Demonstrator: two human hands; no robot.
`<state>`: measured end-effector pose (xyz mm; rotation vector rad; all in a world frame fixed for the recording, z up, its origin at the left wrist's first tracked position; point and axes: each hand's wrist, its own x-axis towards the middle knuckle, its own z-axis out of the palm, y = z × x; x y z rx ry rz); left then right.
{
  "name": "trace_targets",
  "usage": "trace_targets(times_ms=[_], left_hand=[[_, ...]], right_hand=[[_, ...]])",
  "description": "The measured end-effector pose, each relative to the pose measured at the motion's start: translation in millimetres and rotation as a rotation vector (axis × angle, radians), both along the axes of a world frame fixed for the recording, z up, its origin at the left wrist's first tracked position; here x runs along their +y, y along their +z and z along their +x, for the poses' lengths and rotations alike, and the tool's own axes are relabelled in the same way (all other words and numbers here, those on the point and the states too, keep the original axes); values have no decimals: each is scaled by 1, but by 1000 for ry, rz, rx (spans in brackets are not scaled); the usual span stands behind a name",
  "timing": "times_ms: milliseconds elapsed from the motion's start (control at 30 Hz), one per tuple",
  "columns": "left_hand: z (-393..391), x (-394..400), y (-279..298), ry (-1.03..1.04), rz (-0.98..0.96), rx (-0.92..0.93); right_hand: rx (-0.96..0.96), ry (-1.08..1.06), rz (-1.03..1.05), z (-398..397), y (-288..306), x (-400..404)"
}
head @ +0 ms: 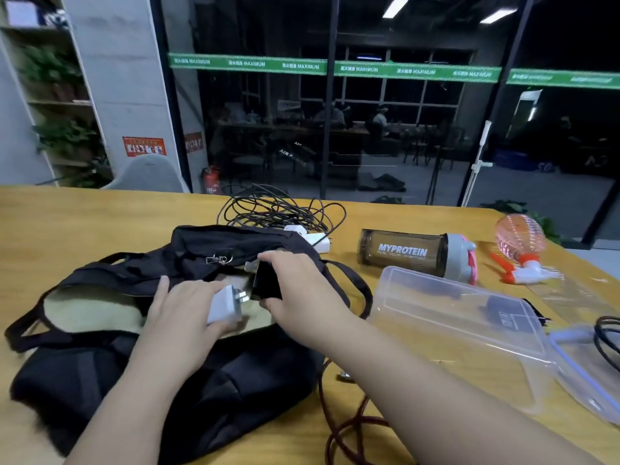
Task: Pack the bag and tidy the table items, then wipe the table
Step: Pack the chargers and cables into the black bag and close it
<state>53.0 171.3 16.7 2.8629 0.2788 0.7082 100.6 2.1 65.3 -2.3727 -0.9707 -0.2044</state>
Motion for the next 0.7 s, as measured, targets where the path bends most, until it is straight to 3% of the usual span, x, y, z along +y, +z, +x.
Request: trace_targets(times_ms=[267,533,700], left_hand=[[-4,-4,-4,88,-11,30],[-3,-2,-15,35,-36,-4],[-6,-4,-10,95,-134,-88]], right_hand=[[-44,8,-267,13,-15,18],[-60,48,-354,31,-27,40],[-270,-15,-401,37,-29,50]])
